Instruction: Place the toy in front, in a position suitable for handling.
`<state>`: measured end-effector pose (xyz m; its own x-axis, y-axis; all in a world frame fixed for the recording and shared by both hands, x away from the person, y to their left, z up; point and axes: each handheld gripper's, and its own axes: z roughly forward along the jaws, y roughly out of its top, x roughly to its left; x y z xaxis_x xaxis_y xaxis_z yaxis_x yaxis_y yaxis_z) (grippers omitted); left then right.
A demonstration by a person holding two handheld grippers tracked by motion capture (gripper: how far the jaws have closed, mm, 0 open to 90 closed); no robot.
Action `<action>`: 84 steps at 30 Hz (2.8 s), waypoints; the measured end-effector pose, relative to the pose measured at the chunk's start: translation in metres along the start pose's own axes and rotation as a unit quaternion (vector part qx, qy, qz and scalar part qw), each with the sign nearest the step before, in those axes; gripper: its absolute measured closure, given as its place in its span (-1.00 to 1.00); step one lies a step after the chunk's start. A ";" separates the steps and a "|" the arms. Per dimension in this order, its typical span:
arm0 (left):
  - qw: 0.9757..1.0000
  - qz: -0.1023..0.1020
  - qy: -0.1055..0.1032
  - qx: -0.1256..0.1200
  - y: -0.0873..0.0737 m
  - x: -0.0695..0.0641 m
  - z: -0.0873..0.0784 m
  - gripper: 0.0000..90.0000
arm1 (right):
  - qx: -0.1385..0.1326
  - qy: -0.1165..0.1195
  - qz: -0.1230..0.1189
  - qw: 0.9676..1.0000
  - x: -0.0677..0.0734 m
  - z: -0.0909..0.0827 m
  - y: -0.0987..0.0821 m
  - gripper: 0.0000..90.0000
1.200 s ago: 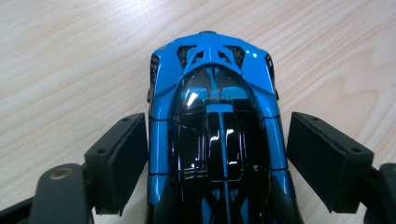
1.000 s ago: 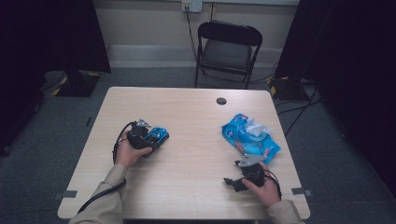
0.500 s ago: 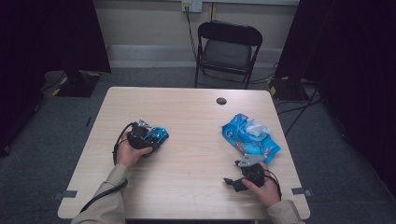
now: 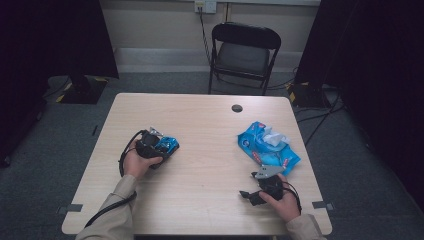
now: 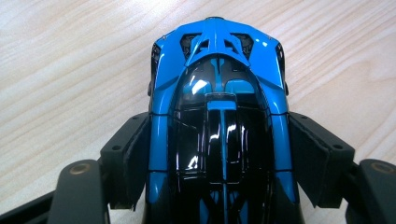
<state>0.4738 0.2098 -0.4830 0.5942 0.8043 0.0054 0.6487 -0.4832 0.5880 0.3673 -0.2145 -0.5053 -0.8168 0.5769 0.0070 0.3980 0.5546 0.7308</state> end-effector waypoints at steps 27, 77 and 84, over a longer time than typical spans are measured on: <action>0.996 0.067 -0.052 -0.002 0.022 -0.063 -0.019 -0.37 | 0.000 0.000 0.000 1.000 0.000 0.000 0.000 -0.71; 0.991 0.105 -0.084 -0.007 0.022 -0.115 -0.008 -0.59 | 0.000 0.000 0.000 1.000 0.000 0.000 0.000 -0.71; 0.990 0.094 -0.094 -0.044 0.013 -0.103 -0.040 -0.62 | 0.000 0.000 0.000 1.000 0.000 0.000 0.000 -0.71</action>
<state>0.4019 0.1343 -0.4431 0.7832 0.6213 -0.0243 0.4802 -0.5796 0.6584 0.3672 -0.2145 -0.5053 -0.8167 0.5770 0.0081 0.3989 0.5544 0.7304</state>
